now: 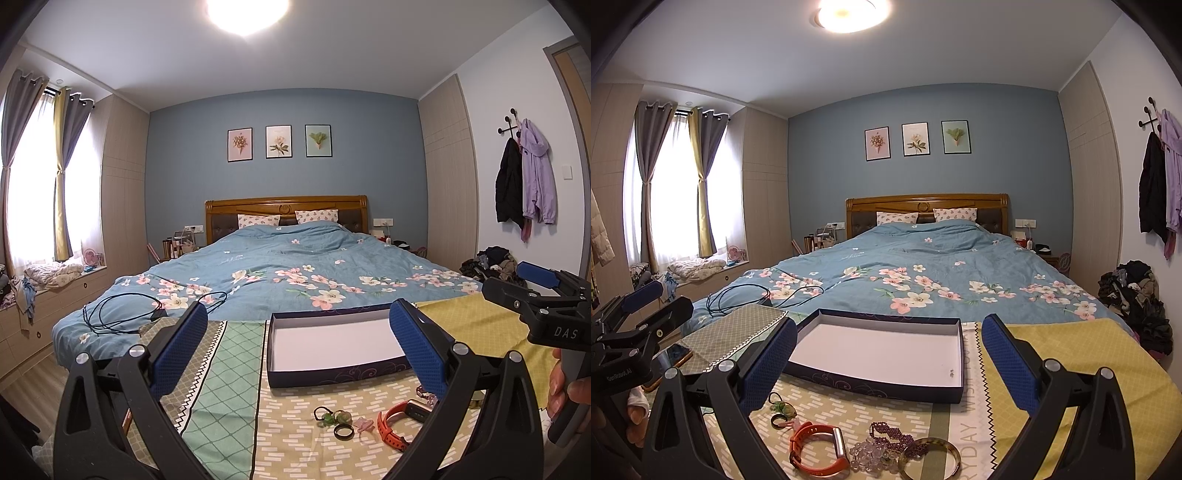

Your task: Organize jewelry

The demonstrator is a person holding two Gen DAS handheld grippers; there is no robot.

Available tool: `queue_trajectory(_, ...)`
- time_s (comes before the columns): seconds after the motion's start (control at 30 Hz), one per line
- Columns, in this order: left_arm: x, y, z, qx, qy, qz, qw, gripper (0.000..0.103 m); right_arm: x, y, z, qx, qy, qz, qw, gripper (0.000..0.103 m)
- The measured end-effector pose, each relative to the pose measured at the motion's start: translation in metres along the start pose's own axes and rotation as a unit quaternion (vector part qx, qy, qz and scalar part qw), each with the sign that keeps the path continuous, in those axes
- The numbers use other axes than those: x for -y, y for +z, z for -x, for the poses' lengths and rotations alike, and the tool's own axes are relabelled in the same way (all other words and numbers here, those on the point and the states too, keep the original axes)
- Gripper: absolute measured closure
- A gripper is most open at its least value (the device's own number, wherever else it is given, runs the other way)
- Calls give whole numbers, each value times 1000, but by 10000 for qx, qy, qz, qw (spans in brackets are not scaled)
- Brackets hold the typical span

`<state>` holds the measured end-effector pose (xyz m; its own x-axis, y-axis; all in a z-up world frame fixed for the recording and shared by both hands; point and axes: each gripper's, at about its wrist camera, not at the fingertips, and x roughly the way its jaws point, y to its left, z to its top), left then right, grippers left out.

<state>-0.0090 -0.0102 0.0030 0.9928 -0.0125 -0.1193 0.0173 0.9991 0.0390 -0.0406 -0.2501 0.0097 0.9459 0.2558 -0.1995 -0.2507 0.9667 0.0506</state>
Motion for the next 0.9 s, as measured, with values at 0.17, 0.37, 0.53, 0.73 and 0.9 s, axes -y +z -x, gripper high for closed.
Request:
queue_trajectory(0.17, 0, 0, 0, -4, 1, 0, 10000, 6, 0, 0, 0, 0, 0, -8, 10000, 6)
queue_trajectory(0.37, 1, -2, -1, -24, -13, -10, 10000, 6, 1, -1, -1, -14, 6, -17, 10000, 6)
queue_trajectory(0.53, -2, -6, -2, -92, -36, -23, 9999, 6, 2, -4, -2, -64, 10, -37, 10000, 6)
queue_trajectory(0.73, -3, -10, -10, -248, -118, 8, 9996, 6, 7, -6, -7, -246, -1, -58, 9997, 6)
queue_trajectory(0.9, 0, -18, -26, -611, -381, -65, 9974, 6, 17, -14, -17, -641, 32, -118, 9979, 6)
